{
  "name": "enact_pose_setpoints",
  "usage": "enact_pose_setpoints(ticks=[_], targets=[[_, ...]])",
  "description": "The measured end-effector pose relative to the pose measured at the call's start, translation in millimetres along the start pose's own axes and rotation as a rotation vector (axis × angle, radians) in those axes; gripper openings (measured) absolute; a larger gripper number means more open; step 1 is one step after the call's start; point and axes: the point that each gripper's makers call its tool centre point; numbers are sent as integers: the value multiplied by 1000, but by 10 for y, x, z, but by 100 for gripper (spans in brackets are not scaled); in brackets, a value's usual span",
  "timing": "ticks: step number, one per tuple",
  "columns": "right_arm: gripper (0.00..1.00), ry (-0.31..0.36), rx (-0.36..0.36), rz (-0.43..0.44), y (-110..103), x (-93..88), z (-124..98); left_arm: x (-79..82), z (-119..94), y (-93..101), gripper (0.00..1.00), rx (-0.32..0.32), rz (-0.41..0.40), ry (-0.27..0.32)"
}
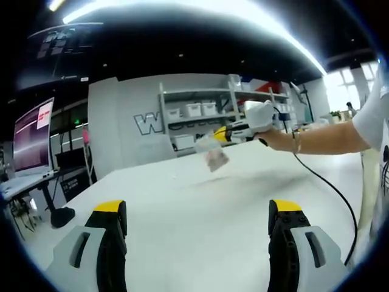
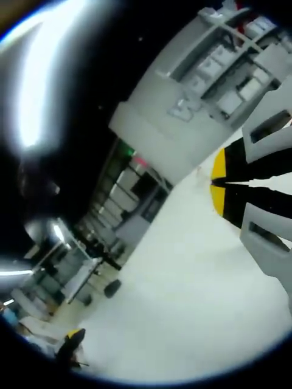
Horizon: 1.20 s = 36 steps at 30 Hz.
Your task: Open the resealable bag by pulling the two sides of the seal apart until the entire bag opening is separated and visibly accessible.
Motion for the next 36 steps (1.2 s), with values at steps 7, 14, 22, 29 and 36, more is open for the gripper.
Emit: enact_pose_setpoints(ticks=[7, 14, 22, 29, 36], targets=[[0, 3, -4, 3, -23, 16, -87, 11, -1, 10, 96, -1, 1, 3], [0, 5, -7, 7, -57, 33, -178, 4, 1, 18, 96, -3, 0, 2], [0, 4, -11, 12, -9, -19, -190, 6, -2, 28, 96, -4, 0, 3], [0, 2, -12, 11, -16, -56, -224, 4, -7, 25, 96, -4, 0, 3], [0, 11, -16, 6, 3, -39, -270, 1, 15, 41, 96, -9, -1, 2]])
Point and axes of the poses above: the point that each gripper's makers call its tool centre point, and the gripper's own axes: z roughly forward along the fingers, y roughly to its right, x roughly out of its top, and after that the axes turned 1 degree about y, right-handed
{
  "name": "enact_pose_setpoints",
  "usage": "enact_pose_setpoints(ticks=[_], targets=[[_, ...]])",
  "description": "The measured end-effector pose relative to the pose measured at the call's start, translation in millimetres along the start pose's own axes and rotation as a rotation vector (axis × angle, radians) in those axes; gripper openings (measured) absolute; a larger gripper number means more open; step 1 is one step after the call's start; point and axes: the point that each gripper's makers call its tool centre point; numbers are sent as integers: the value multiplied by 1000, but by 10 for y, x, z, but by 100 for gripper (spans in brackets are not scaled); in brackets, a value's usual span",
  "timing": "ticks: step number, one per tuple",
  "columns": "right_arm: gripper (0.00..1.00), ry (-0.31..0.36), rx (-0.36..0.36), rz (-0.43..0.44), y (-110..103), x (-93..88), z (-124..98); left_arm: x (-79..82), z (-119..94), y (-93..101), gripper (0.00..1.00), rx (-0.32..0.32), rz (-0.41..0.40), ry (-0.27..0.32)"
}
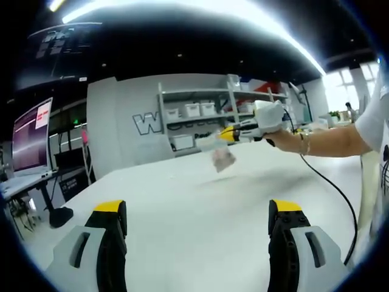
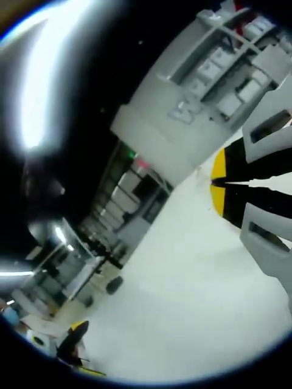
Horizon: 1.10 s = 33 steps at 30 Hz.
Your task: Open the resealable bag by pulling the two sides of the seal apart until the entire bag opening is separated and visibly accessible.
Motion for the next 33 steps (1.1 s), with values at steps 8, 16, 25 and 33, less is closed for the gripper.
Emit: enact_pose_setpoints(ticks=[8, 16, 25, 33], targets=[[0, 5, 0, -13, 19, 19, -58, 5, 1, 13, 96, -2, 0, 1], [0, 12, 1, -21, 16, 50, -130, 20, -4, 29, 96, -4, 2, 5], [0, 14, -4, -33, 19, 73, -223, 46, 3, 47, 96, -10, 7, 8], [0, 21, -2, -37, -7, 111, -300, 44, 19, 68, 96, -18, 8, 6]])
Point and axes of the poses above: the point that each gripper's makers call its tool centre point, and the gripper's own axes: z roughly forward along the fingers, y roughly to its right, x roughly out of its top, and after that the axes turned 1 degree about y, right-handed
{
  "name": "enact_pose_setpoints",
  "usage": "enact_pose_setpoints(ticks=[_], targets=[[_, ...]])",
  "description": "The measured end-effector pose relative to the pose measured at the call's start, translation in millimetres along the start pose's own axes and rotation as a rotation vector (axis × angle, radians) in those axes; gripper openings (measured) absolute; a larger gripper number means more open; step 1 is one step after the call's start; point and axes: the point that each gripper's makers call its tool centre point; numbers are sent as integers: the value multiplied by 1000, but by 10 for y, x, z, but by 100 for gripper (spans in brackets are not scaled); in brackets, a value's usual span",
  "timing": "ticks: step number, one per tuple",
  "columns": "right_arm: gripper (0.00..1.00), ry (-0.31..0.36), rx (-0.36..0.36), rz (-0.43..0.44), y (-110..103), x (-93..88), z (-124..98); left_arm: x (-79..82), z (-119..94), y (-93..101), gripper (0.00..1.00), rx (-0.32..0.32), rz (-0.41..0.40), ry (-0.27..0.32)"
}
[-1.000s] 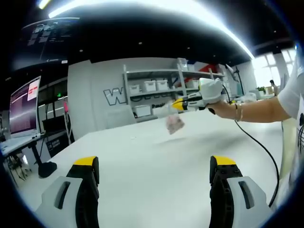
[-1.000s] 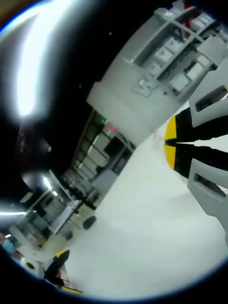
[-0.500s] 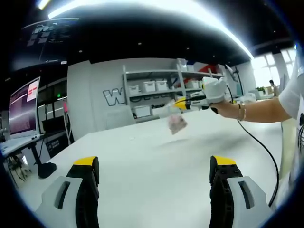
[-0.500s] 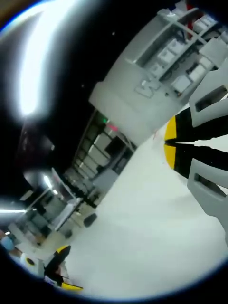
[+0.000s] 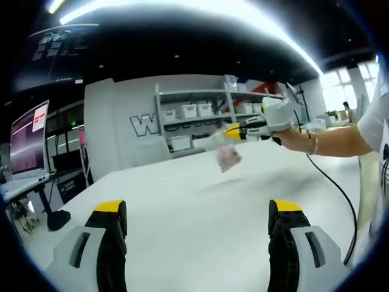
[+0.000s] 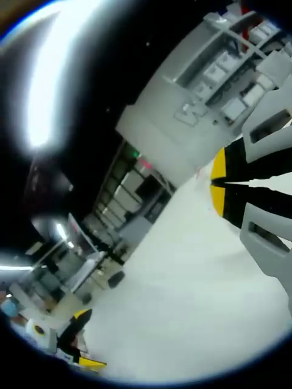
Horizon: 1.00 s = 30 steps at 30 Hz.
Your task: Open the resealable bag by pulling the two sides of the seal apart until the entire bag opening is separated and visibly accessible.
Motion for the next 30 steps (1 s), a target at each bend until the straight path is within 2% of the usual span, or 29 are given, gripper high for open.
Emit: enact_pose_setpoints(ticks=[10, 30], targets=[[0, 25, 4, -12, -49, 132, -130, 31, -7, 8, 96, -3, 5, 6], [0, 44, 5, -12, -132, 155, -289, 17, 4, 41, 96, -10, 4, 2]])
Point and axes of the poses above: the point that each gripper's makers call its tool centre point, and the gripper's own axes: z roughly forward along the fingers, y roughly to its right, x roughly out of its top, and after that the axes turned 1 degree about y, right-handed
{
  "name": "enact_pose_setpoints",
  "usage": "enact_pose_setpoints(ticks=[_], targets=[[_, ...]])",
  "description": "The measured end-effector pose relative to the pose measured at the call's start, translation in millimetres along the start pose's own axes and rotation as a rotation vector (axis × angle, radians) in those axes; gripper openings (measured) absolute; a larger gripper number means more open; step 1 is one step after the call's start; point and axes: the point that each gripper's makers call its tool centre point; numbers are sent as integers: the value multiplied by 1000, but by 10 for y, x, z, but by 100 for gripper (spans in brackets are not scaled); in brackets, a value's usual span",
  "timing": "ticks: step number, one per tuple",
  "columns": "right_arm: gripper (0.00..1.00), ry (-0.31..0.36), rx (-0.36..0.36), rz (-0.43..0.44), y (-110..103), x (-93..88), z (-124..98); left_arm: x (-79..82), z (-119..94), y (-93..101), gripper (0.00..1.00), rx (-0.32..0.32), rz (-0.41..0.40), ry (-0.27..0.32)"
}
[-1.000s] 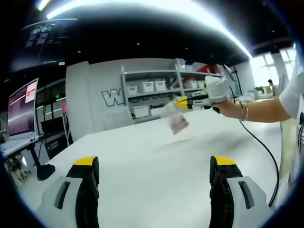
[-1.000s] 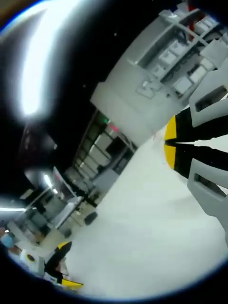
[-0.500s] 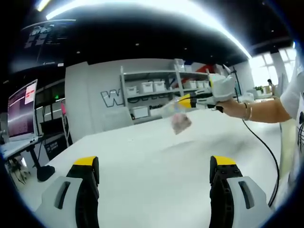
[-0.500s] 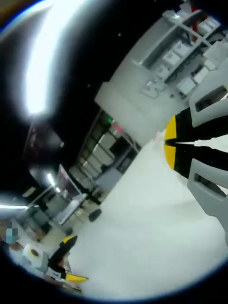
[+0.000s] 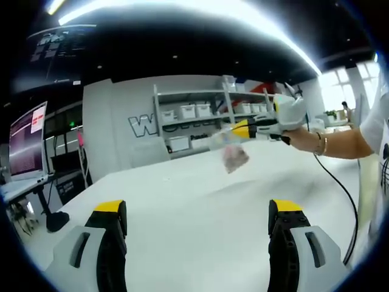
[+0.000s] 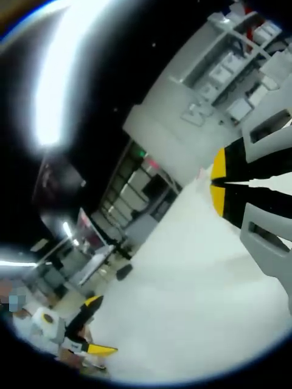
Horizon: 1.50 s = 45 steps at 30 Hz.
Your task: Open the resealable bag by pulling the two sides of the seal apart until the entire bag opening is separated and visibly accessible.
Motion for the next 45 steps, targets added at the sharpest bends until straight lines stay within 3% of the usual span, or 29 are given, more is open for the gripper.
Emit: enact_pose_setpoints(ticks=[10, 32, 45], targets=[[0, 1, 1, 3, -62, 20, -114, -17, 8, 27, 96, -5, -3, 0], [0, 60, 18, 8, -250, 315, -399, -7, -9, 49, 95, -9, -2, 3], [0, 68, 25, 14, -317, 343, -516, -9, 4, 55, 95, -11, -2, 1]])
Point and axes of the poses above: the point that each gripper's makers call its tool centre point, and the gripper's own axes: z roughly forward along the fingers, y roughly to its right, x roughly out of its top, and after that the axes turned 1 degree about y, right-handed
